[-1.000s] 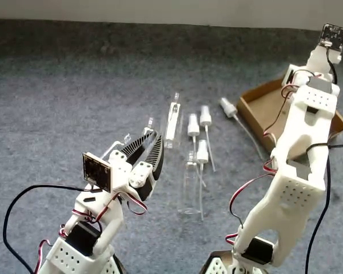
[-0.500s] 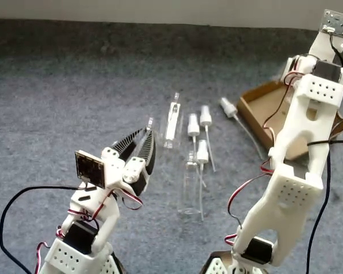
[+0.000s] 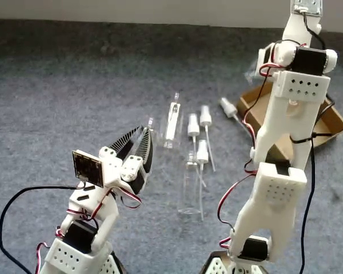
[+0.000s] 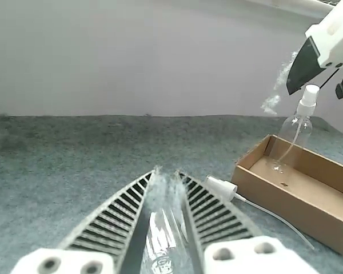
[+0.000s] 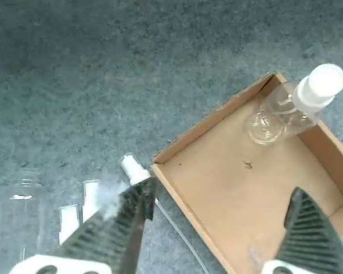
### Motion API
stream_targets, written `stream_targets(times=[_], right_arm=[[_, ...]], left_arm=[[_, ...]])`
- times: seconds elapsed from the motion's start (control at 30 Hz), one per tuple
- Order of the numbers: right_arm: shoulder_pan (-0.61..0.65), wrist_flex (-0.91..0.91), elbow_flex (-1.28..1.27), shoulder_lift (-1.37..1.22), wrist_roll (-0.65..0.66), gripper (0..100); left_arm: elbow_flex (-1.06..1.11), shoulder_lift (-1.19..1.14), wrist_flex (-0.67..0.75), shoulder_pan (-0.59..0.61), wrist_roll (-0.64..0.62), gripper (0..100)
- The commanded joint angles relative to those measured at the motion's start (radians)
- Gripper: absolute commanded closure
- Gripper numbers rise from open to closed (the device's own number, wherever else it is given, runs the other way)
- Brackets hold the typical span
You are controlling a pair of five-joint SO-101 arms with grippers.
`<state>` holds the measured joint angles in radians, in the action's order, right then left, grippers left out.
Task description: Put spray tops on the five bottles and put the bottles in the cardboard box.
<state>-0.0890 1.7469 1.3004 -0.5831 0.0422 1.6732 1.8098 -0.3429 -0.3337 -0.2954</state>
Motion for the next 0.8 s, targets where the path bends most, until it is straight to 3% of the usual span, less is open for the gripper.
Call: stream_targets(times=[0.0, 0.23, 0.4, 0.77], right_arm=[[0.028, 0.021, 0.061, 0.077, 0.003, 68.0], [0.076, 0.021, 0.061, 0.114, 0.002, 68.0], [0.096, 0.021, -0.021, 0.278, 0.003, 68.0], [0.242, 0.018, -0.653, 0.805, 0.006, 68.0]], left_arm=[[0.021, 0.010, 0.003, 0.013, -0.003, 99], [0.019, 0.010, 0.003, 0.015, 0.000, 99], [0.018, 0.010, 0.003, 0.015, 0.120, 99], [0.013, 0.010, 0.002, 0.015, 0.405, 99]])
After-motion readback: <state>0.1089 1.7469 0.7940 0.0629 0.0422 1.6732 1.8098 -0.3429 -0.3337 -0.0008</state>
